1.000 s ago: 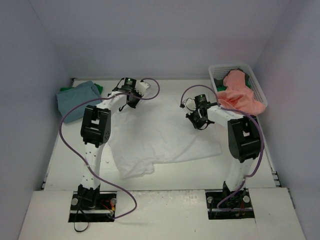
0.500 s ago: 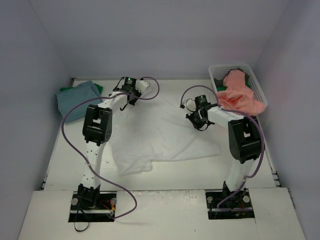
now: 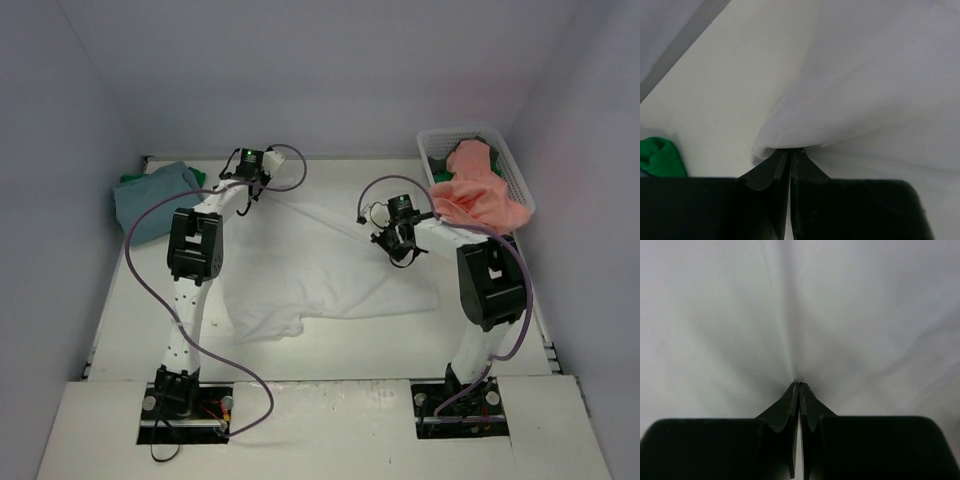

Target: Fold and stack the t-shirts

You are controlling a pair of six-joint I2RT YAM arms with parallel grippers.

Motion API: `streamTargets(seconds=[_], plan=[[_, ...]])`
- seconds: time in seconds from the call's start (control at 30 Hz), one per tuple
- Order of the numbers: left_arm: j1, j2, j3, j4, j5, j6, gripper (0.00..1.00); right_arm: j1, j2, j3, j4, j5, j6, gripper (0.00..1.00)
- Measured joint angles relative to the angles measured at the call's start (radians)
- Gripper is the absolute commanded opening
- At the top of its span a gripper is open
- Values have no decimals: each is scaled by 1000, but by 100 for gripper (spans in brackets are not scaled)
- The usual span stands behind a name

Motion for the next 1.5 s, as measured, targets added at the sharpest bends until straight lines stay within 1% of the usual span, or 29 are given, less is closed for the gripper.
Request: streamTargets(seconds=[0.17,0.23,0.4,0.57,0.7,0.9,0.97,1.0,1.07,1.13,1.17,1.23,1.37,1.5], plan=[[12,35,53,-3,-50,0,0,0,-15,-25,10,15,-26,0],[14,50,80,-24,-89,-1,0,1,-20,-34,13,23,-37,0],[21,133,222,-95,-189,-1,0,1,-26,-47,15,42,-55,0],[31,137,237,-140,-243,-14,0,1,-26,-48,15,48,-61,0],[34,127,233,-160,-229,-45,0,1,-26,-50,15,47,-61,0],[33,57,214,-259,-98,-119,0,1,-25,-48,15,47,-54,0],[32,-3,164,-277,-45,-136,0,1,-26,-42,14,48,-47,2],[31,-43,129,-286,-26,-141,0,0,-26,-41,13,48,-43,7],[31,-137,44,-294,19,-142,0,-2,-28,-39,15,52,-37,23],[31,-255,-58,-303,61,-142,0,-14,-34,-37,23,58,-32,29],[31,-317,-108,-296,80,-142,0,-22,-38,-39,16,53,-27,36],[30,-445,-204,-293,112,-138,0,-40,-53,-42,-3,35,-22,41],[27,-689,-381,-282,177,-117,0,-80,-107,-51,-53,-18,-28,40],[2,-892,-567,-290,227,-63,0,-91,-221,-70,-94,-53,-69,41]])
